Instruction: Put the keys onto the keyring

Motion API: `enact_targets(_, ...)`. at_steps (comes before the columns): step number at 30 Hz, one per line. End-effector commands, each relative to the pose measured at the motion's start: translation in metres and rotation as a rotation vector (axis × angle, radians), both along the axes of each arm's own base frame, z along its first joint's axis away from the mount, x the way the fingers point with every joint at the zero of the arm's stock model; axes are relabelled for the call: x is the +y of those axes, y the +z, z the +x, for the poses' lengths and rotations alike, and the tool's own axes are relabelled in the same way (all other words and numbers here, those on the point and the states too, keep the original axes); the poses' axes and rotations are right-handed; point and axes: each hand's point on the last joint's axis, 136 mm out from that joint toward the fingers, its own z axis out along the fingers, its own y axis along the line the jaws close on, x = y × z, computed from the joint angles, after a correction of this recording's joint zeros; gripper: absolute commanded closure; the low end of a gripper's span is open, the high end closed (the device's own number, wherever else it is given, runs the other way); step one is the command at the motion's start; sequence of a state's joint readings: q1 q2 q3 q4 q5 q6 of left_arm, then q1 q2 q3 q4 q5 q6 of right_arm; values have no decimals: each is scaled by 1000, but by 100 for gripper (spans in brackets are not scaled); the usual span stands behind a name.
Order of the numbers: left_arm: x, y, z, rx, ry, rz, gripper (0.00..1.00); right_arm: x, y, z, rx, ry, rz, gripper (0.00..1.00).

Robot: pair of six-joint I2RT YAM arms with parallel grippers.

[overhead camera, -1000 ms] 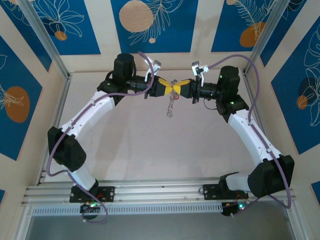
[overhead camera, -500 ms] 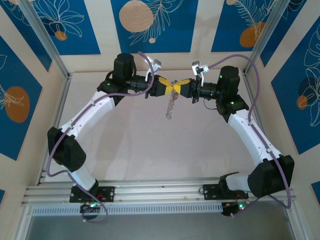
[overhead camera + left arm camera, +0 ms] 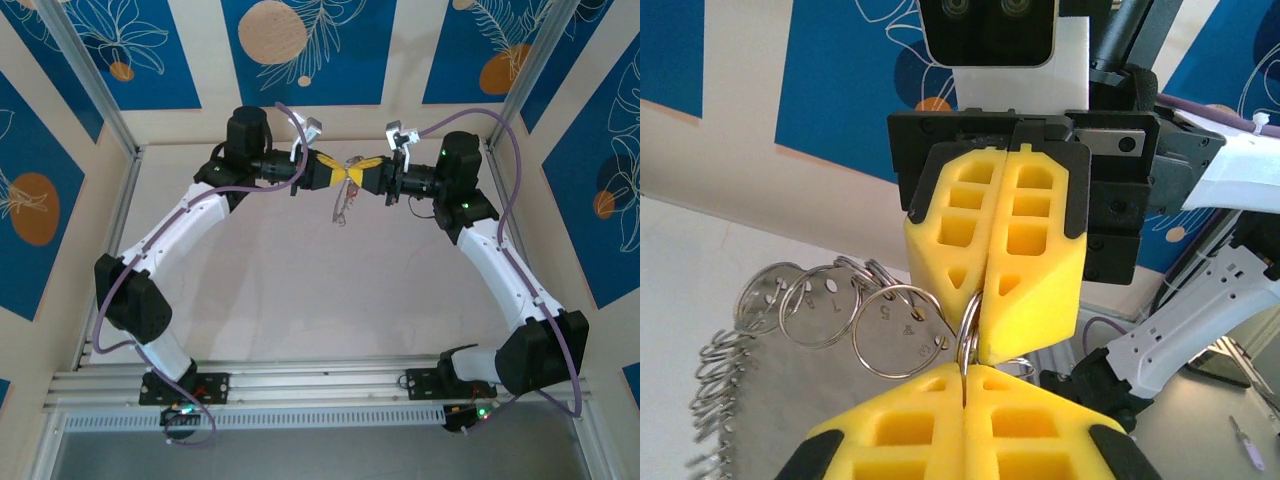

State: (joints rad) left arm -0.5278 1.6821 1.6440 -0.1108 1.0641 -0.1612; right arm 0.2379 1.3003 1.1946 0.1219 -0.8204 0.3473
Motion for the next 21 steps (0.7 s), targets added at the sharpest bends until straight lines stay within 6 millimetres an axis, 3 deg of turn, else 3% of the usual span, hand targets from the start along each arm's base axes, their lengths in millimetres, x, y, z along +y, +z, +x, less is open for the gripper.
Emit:
enact_targets(1, 1, 16, -10, -43, -26, -39, 100, -1, 3, -3, -10, 18, 14, 100)
enact_targets(3, 1, 16, -8, -44, -8, -45, 100, -1, 5, -2, -5, 13, 19, 95)
enact_targets(6, 2, 17, -3, -51, 32, -50, 100, -8, 9, -1, 0, -15, 36, 67)
enact_targets(8, 3, 19, 0, -57, 63, -57, 100, -17, 12, -3, -2, -42, 55, 58)
enact_targets(14, 8, 24, 4, -44, 139, -87, 100, -39, 9, -12, 6, -134, 107, 54)
enact_targets(21, 12, 36, 3, -9, 167, -203, 100, -42, -2, -16, 23, -229, 201, 50)
